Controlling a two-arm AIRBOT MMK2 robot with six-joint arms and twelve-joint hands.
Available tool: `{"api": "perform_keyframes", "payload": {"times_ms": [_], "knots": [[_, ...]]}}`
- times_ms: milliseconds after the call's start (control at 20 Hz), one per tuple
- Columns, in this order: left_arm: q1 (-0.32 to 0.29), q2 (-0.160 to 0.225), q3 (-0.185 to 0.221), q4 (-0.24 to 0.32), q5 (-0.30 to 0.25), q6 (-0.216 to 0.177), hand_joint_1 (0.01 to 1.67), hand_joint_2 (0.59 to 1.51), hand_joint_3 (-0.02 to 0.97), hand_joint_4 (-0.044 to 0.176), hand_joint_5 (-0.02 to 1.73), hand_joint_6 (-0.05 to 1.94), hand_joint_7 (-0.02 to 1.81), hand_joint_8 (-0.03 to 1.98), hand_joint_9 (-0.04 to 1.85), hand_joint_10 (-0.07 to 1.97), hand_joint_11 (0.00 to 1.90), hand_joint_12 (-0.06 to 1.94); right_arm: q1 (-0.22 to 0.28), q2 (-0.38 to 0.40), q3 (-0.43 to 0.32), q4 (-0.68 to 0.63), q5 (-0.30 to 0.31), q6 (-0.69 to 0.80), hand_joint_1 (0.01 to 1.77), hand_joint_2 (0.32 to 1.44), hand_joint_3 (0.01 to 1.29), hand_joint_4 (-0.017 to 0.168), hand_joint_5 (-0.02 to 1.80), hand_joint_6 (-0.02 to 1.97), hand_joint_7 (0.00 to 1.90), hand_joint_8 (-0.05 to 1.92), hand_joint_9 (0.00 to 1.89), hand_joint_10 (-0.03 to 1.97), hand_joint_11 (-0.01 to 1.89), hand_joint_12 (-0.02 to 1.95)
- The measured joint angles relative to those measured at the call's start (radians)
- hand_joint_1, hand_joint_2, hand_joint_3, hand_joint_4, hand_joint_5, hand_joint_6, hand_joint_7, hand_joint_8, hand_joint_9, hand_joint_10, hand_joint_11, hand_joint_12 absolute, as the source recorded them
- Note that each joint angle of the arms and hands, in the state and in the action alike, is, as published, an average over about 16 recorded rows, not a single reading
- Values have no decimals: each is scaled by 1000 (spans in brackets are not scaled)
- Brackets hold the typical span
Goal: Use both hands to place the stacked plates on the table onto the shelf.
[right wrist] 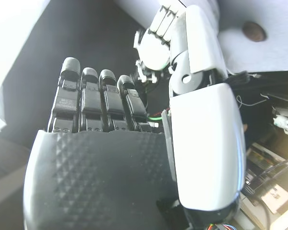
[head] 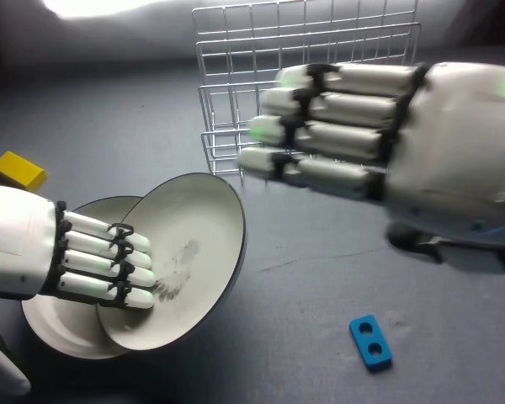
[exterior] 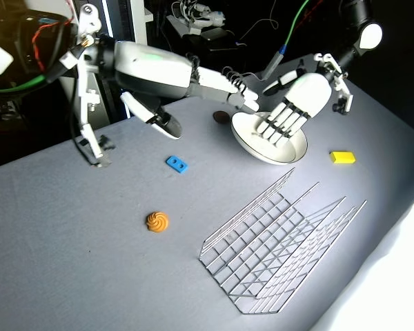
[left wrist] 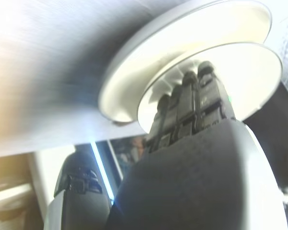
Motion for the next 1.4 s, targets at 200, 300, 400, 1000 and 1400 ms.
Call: {"api": "perform_keyframes", "payload": {"times_ms": [200,300,400,1000,1400], "knots": [[-28,6,-45,14,28,-19,19,1121,19,-5,20,-11,-14,-18,20,8,14,10,22,-84,46,7,-45,-37,1179,1029,15,5,18,18,21,12,17,6,15,251],[-36,10,-60,18,38,-26,19,1122,19,-4,21,-13,-14,-17,21,8,14,10,30,-135,75,13,-69,-53,1185,1036,16,5,18,18,21,12,16,6,14,258],[-42,13,-70,21,46,-30,19,1123,19,-4,23,-15,-14,-17,22,9,14,10,35,-190,108,21,-93,-67,1183,1045,16,5,18,18,21,12,14,6,13,270],[-49,15,-80,23,53,-41,19,1116,19,-2,22,-12,-14,-15,22,9,14,10,24,-483,298,90,-164,-182,1261,1098,16,5,79,18,117,12,141,18,13,728],[-49,15,-80,23,54,-41,19,1111,19,-1,24,-1,-12,-16,21,8,14,10,22,-603,398,113,-180,-207,1317,1119,16,4,303,18,366,12,403,41,91,1090]]}}
